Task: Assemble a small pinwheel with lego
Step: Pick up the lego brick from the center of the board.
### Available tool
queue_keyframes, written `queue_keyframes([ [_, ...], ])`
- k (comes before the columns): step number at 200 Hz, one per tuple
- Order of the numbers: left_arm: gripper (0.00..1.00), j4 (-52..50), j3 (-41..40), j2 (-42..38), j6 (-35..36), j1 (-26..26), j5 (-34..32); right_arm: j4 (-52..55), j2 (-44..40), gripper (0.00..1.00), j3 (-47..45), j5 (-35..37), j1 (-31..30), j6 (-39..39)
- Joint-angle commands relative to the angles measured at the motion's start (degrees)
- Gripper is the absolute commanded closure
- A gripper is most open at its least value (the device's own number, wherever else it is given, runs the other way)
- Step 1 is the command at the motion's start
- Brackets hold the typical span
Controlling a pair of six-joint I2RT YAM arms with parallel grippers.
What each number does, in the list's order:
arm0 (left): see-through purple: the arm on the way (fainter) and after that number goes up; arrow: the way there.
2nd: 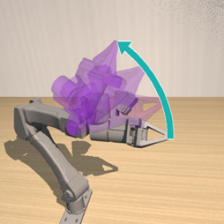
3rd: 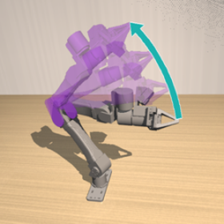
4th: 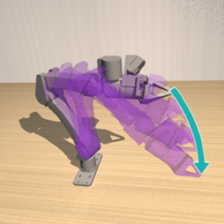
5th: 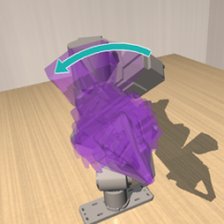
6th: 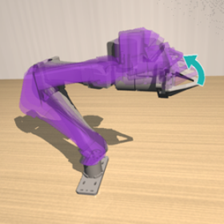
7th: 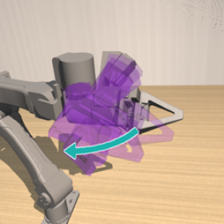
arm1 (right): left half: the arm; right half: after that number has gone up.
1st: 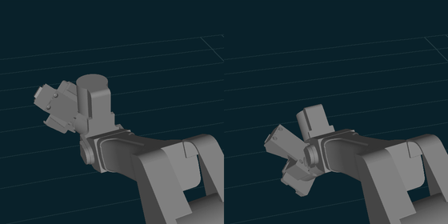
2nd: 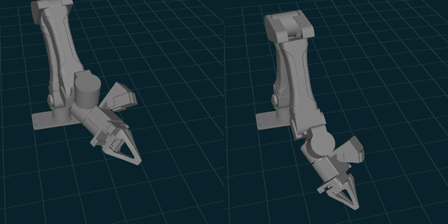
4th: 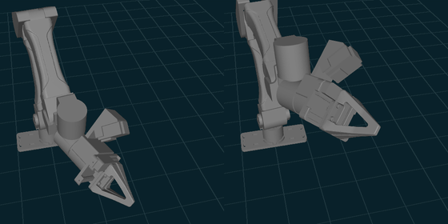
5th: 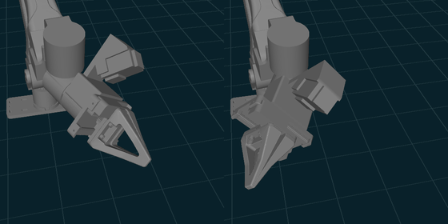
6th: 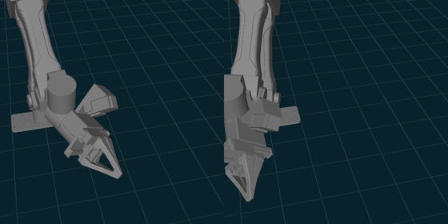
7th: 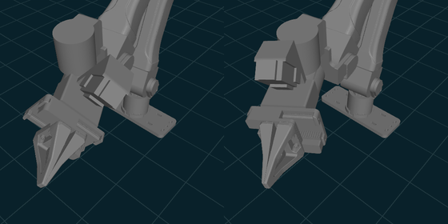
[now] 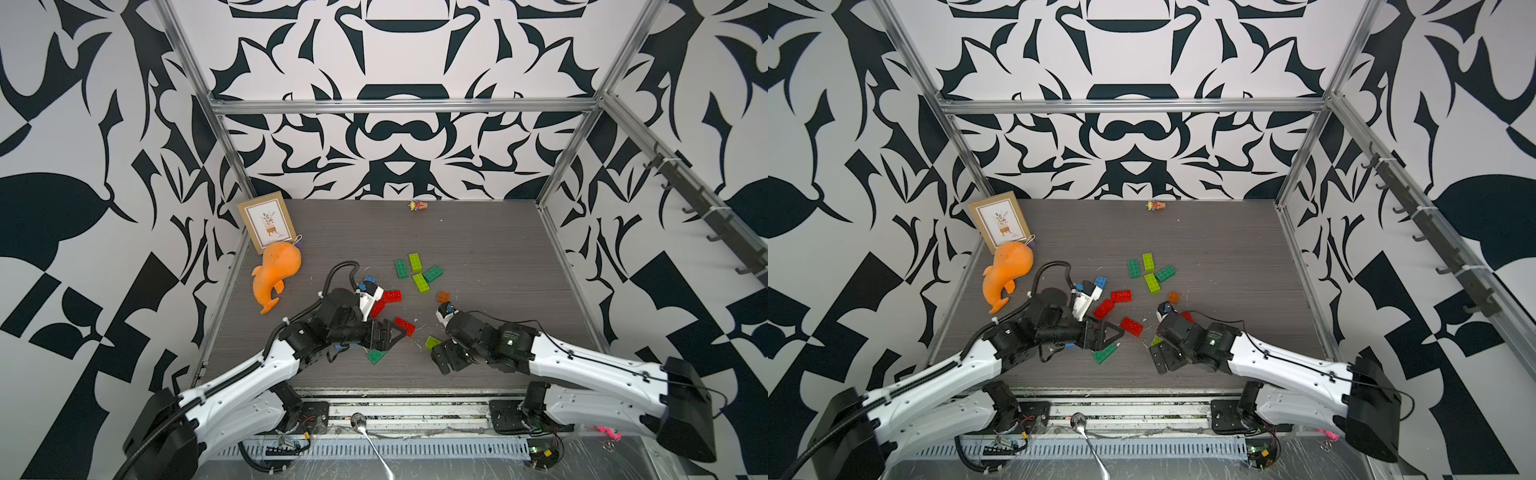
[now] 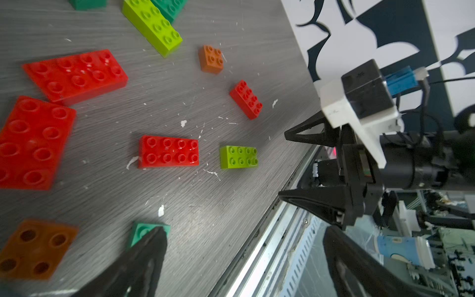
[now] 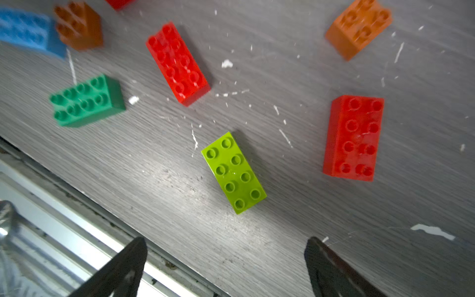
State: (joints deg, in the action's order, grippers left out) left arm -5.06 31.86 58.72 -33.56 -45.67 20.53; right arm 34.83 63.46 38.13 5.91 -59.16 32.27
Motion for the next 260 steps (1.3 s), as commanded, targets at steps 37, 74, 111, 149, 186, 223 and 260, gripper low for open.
queue_keyframes([
  [37, 0.01, 4.22, 3.86, 3.22, 2.4, -1.18, -3.04, -5.35, 7.38, 0.06, -1.02, 3.81, -0.61, 0.96],
  [74, 0.01, 3.18, 3.37, 1.43, 2.35, -1.19, -4.77, -7.84, 12.72, 0.14, 0.86, 4.01, -0.54, -2.16],
  [111, 0.01, 2.51, 2.88, 0.22, 2.38, -1.18, -6.05, -9.3, 15.53, 0.25, 1.76, 4.56, 0.33, -3.07],
  [149, 0.01, 3.01, 2.33, 0.16, 2.61, -1.18, -6.55, -9.75, 17.64, 0.26, 3.13, 6.89, 1.43, -3.99],
  [186, 0.01, 3.21, 2.23, 0.31, 2.71, -1.19, -7.02, -11.41, 18.66, 0.26, 3.25, 1.97, 5.22, -5.58],
  [223, 0.01, 2.01, 2.46, 0.12, 2.77, -1.19, -8.67, -12.65, 19.16, 0.42, 3.14, -0.67, 5.38, -5.61],
  [260, 0.01, -0.36, 3.28, -0.45, 2.94, -1.18, -11.69, -13.4, 19.94, 0.69, 3.0, -2.2, 5.44, -4.51],
])
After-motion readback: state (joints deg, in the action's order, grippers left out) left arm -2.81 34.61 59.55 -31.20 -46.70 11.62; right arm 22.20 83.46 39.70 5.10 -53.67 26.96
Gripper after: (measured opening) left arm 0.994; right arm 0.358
